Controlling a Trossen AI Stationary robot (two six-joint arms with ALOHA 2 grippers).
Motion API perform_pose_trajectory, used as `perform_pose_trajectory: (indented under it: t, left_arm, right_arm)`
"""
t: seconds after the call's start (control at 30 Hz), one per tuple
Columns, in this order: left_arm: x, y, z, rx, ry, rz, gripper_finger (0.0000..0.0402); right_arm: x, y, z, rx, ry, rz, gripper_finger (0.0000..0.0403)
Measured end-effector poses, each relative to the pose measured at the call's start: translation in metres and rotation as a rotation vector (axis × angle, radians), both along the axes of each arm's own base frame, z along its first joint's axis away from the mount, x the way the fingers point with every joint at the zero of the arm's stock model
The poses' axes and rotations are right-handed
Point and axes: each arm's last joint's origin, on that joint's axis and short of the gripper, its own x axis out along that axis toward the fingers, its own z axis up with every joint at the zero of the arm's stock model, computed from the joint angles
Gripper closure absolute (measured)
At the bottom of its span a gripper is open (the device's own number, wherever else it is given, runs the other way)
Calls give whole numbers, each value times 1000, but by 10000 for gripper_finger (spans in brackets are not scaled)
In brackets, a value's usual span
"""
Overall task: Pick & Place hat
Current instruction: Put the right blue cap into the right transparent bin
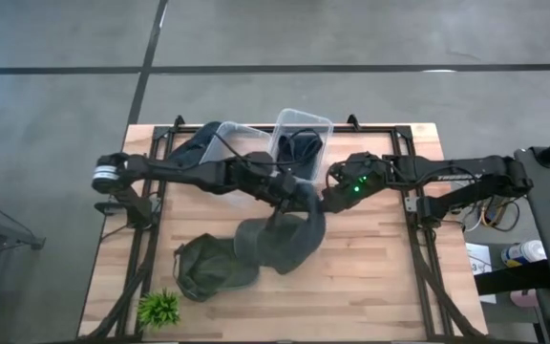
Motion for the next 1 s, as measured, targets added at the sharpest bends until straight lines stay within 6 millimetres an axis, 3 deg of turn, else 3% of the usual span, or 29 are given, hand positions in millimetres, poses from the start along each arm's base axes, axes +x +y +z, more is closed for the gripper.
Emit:
perform_pose_trajectory:
  t: [0.2, 0.37, 0.5, 0.67, 0.8, 1.0]
  left_arm:
    - [1, 0, -2, -15, 8, -10, 401]
    - [2, 0, -4, -11, 15, 2, 401]
    - [7, 1, -8, 5, -4, 20, 401]
    - [24, 2, -23, -4, -56, 23, 401]
    - [41, -2, -41, -117, -81, -40, 401]
    - [55, -16, -36, -143, -121, -103, 401]
  right_arm:
    - [5, 3, 2, -16, -55, 41, 256]
    - [-4, 10, -4, -6, 48, 96, 256]
    - [-10, 13, 0, -8, 36, 107, 259]
    - [-23, 13, 9, 19, 32, 65, 259]
    - [-31, 16, 11, 31, 74, 24, 264]
    - [-52, 27, 8, 91, 211, 62, 273]
